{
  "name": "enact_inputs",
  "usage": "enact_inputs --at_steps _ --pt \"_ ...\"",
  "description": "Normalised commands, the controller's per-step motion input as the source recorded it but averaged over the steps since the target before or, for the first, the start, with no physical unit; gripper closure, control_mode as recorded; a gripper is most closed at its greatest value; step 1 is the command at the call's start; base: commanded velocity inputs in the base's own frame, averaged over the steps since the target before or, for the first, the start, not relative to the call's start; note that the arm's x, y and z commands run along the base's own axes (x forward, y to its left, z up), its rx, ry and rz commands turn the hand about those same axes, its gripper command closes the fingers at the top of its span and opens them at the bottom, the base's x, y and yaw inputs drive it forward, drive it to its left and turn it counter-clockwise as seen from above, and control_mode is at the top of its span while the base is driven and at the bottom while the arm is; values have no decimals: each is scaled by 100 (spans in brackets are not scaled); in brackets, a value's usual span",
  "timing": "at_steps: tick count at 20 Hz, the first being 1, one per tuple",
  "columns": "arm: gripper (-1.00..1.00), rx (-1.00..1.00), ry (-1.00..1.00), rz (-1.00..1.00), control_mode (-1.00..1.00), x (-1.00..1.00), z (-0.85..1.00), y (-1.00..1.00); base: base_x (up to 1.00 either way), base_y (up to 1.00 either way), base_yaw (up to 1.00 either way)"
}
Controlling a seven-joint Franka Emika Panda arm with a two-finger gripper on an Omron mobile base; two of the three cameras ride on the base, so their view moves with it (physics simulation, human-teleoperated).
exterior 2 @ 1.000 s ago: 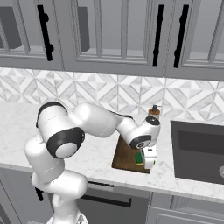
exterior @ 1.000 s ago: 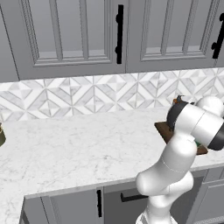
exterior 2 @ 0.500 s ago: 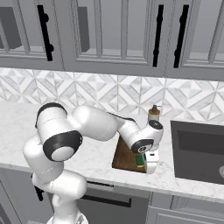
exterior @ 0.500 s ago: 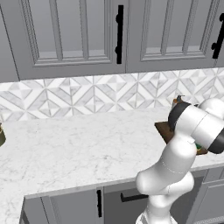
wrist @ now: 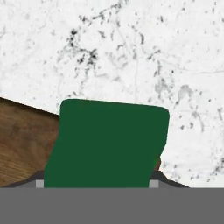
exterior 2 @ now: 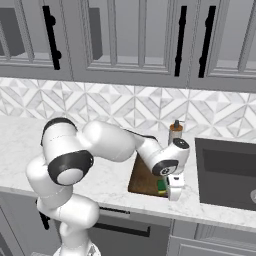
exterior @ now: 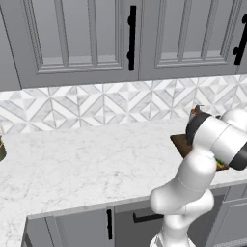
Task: Pick up the sponge from the counter and clean the cutting board by briefly scrubbing or pressing down on the cutting board. Once finished, release the sponge.
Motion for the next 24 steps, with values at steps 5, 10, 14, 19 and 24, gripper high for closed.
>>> enact_inputs --at_steps 5,10,14,19,24 --pt "100 1 2 2 -100 -37 -6 1 0 0 0" --pt "100 0 7 1 -100 28 0 13 0 0 0" --pt "100 1 1 3 -100 36 7 2 0 0 0" --pt "100 4 1 4 -100 67 -13 9 0 0 0" --pt "100 9 -3 8 -100 86 -28 2 0 0 0"
